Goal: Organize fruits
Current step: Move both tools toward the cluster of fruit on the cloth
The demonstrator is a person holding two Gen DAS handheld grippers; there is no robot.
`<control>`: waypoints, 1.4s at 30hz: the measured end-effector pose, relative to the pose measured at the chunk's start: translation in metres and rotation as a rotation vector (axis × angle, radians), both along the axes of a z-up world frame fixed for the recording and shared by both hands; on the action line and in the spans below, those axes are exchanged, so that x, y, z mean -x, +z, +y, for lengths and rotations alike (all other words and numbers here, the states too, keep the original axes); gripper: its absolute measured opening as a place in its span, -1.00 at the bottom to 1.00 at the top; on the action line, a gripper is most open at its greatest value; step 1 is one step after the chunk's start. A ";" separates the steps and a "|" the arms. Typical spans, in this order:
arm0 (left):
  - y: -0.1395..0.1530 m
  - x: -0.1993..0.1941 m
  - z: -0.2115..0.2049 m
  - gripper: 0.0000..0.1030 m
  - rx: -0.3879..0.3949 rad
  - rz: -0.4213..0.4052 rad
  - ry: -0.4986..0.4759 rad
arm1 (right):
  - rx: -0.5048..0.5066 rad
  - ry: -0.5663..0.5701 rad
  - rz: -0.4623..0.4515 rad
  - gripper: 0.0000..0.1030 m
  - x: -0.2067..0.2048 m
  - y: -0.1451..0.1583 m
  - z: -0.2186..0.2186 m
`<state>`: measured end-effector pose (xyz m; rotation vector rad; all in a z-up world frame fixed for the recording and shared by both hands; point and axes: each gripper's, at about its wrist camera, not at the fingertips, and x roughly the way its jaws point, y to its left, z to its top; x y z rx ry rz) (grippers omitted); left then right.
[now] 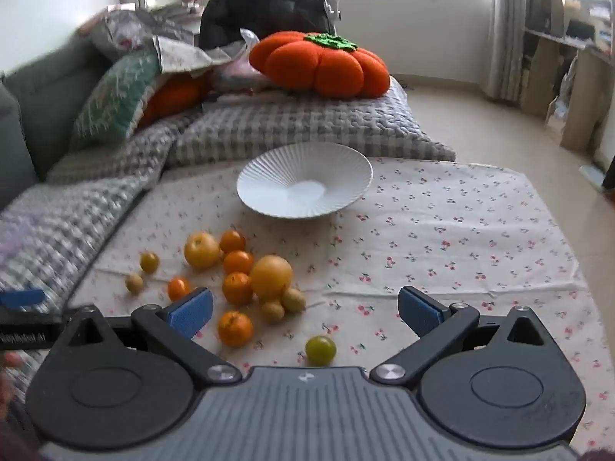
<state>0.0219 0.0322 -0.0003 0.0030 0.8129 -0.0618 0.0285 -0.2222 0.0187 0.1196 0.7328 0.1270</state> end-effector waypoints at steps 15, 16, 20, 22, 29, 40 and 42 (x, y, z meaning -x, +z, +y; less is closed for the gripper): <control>-0.002 -0.018 -0.003 0.88 0.035 0.038 -0.061 | -0.018 0.091 0.097 0.99 -0.026 -0.011 0.006; -0.002 -0.022 -0.004 0.88 0.039 0.045 -0.061 | -0.016 0.093 0.098 0.99 -0.028 -0.012 0.008; -0.001 -0.036 -0.013 0.88 0.026 0.051 -0.076 | -0.029 0.109 0.106 0.96 -0.042 -0.012 0.013; -0.002 -0.042 -0.017 0.88 0.025 0.056 -0.081 | -0.039 0.115 0.111 0.96 -0.050 -0.011 0.015; -0.008 -0.068 -0.025 0.88 0.033 0.099 -0.093 | -0.054 0.153 0.152 0.89 -0.073 -0.016 0.025; -0.023 -0.081 -0.026 0.88 0.084 0.159 -0.118 | -0.091 0.128 0.236 0.77 -0.082 -0.033 0.017; -0.026 -0.081 -0.025 0.88 0.091 0.168 -0.122 | -0.088 0.122 0.245 0.77 -0.078 -0.035 0.015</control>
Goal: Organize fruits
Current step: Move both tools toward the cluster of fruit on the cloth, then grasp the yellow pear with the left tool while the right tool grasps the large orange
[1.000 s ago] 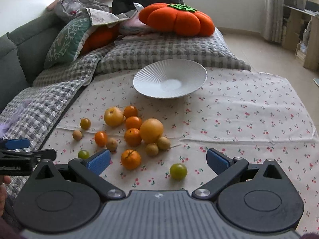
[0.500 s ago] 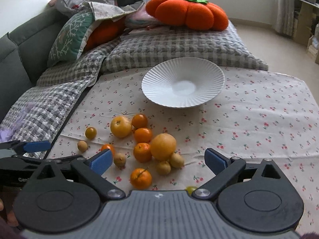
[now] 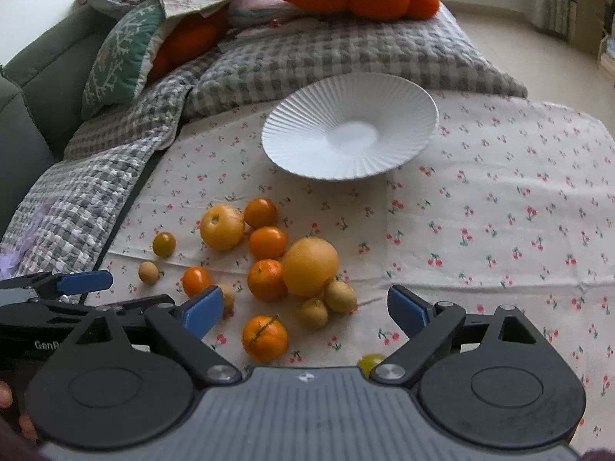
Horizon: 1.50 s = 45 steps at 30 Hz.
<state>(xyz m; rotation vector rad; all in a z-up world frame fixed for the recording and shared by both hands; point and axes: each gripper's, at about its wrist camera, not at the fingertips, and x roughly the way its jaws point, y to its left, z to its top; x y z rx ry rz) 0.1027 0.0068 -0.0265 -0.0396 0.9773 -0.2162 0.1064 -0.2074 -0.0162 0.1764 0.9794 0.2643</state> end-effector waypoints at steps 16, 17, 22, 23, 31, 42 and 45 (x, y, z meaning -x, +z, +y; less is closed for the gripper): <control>0.007 -0.040 0.010 0.87 -0.034 -0.028 0.021 | 0.048 0.040 -0.080 0.59 -0.032 0.000 0.002; 0.008 -0.047 0.013 0.87 -0.019 -0.028 0.027 | 0.050 0.047 -0.087 0.53 -0.036 -0.001 0.002; 0.007 -0.079 0.008 0.77 0.016 -0.019 0.022 | 0.029 0.104 -0.069 0.34 -0.049 -0.014 0.006; 0.004 -0.083 0.005 0.73 0.022 -0.012 0.014 | 0.028 0.117 -0.061 0.29 -0.050 -0.016 0.008; -0.029 -0.091 -0.002 0.30 0.053 0.042 -0.037 | 0.048 0.207 -0.007 0.03 -0.057 -0.037 0.023; -0.047 -0.104 -0.011 0.27 0.036 0.039 -0.091 | 0.066 0.209 0.019 -0.16 -0.070 -0.046 0.023; -0.052 -0.106 -0.010 0.17 0.047 0.046 -0.089 | 0.065 0.213 0.020 -0.17 -0.070 -0.046 0.022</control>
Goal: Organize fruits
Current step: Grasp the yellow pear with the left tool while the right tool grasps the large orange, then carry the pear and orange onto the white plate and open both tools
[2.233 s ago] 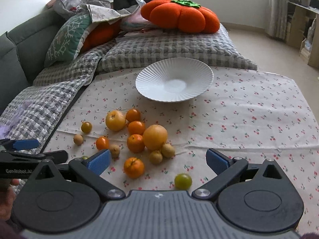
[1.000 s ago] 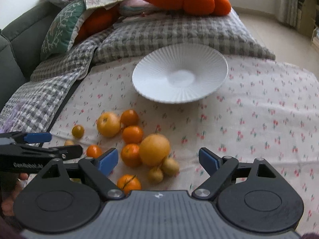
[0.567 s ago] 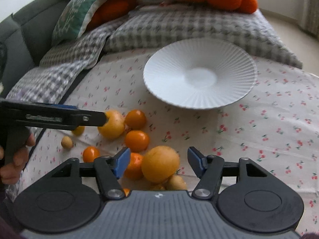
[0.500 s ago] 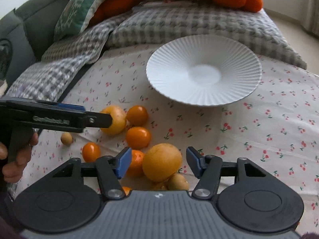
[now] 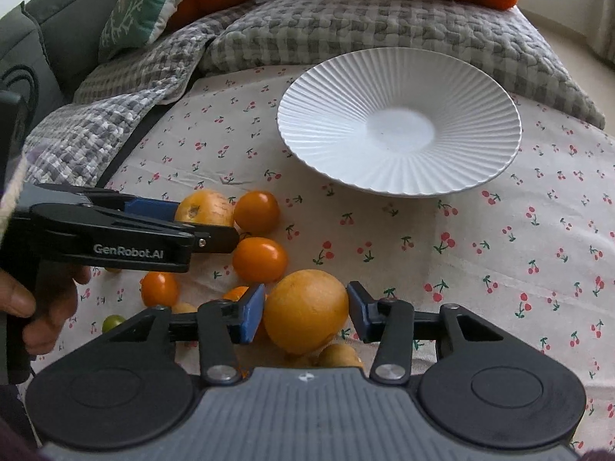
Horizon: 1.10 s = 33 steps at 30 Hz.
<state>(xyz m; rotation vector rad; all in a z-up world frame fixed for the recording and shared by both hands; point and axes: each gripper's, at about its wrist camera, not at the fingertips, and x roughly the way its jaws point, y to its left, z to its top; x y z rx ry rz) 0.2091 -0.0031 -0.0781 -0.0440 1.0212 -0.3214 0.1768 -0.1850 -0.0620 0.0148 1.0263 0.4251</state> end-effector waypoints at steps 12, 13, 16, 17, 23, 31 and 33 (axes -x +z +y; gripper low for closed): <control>-0.002 -0.001 0.000 -0.14 0.000 -0.022 0.003 | 0.040 0.021 -0.035 -0.20 0.001 -0.002 0.011; -0.002 -0.001 0.000 -0.14 0.000 -0.021 0.006 | 0.040 0.021 -0.035 -0.21 0.002 -0.001 0.011; -0.001 -0.002 0.004 -0.15 0.008 -0.017 0.025 | 0.029 0.012 -0.032 -0.21 0.001 -0.002 0.010; 0.000 -0.002 0.006 -0.15 0.011 -0.015 0.029 | 0.028 0.011 -0.033 -0.22 0.001 -0.003 0.010; 0.011 0.002 0.010 -0.15 0.035 -0.031 0.042 | 0.011 0.006 -0.049 -0.22 0.003 0.005 0.009; 0.041 0.004 0.013 -0.15 0.094 -0.094 0.044 | -0.072 -0.029 -0.135 -0.22 0.004 0.038 -0.011; 0.048 0.004 0.012 -0.15 0.109 -0.109 0.041 | -0.099 -0.044 -0.167 -0.22 0.002 0.048 -0.019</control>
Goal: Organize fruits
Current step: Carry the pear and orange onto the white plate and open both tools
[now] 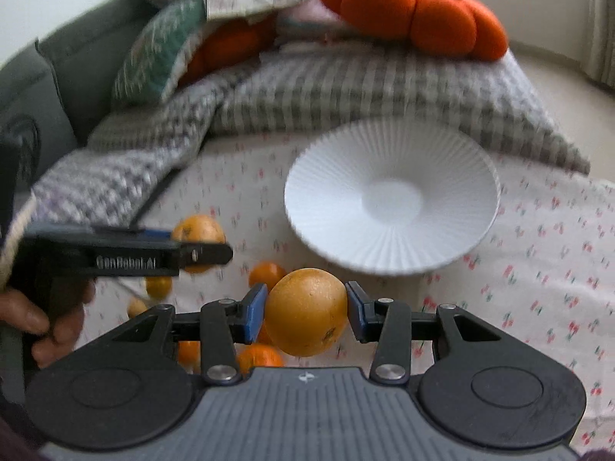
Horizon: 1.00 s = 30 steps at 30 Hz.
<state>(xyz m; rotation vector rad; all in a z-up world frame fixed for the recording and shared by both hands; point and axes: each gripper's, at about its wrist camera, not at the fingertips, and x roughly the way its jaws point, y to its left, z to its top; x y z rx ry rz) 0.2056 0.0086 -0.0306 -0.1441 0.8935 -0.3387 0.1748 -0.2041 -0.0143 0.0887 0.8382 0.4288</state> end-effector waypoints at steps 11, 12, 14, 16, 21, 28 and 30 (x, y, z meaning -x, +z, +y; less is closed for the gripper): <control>0.017 -0.038 -0.023 -0.15 0.084 -0.054 -0.003 | -0.063 -0.110 -0.084 -0.22 -0.049 -0.001 -0.029; 0.016 -0.044 -0.026 -0.15 0.096 -0.052 0.000 | -0.071 -0.124 -0.078 -0.22 -0.056 -0.004 -0.032; 0.014 -0.057 -0.034 -0.15 0.113 -0.052 0.004 | -0.077 -0.144 -0.070 -0.22 -0.066 -0.011 -0.034; 0.012 -0.069 -0.042 -0.15 0.130 -0.048 0.004 | -0.084 -0.159 -0.068 -0.22 -0.073 -0.018 -0.039; -0.001 -0.091 -0.055 -0.15 0.161 -0.013 0.017 | -0.044 -0.157 -0.066 -0.22 -0.088 -0.033 -0.040; -0.024 -0.109 -0.062 -0.15 0.203 0.043 0.040 | 0.026 -0.102 -0.110 -0.22 -0.092 -0.039 -0.032; -0.027 -0.111 -0.063 -0.15 0.204 0.050 0.039 | 0.070 -0.081 -0.116 -0.22 -0.093 -0.044 -0.026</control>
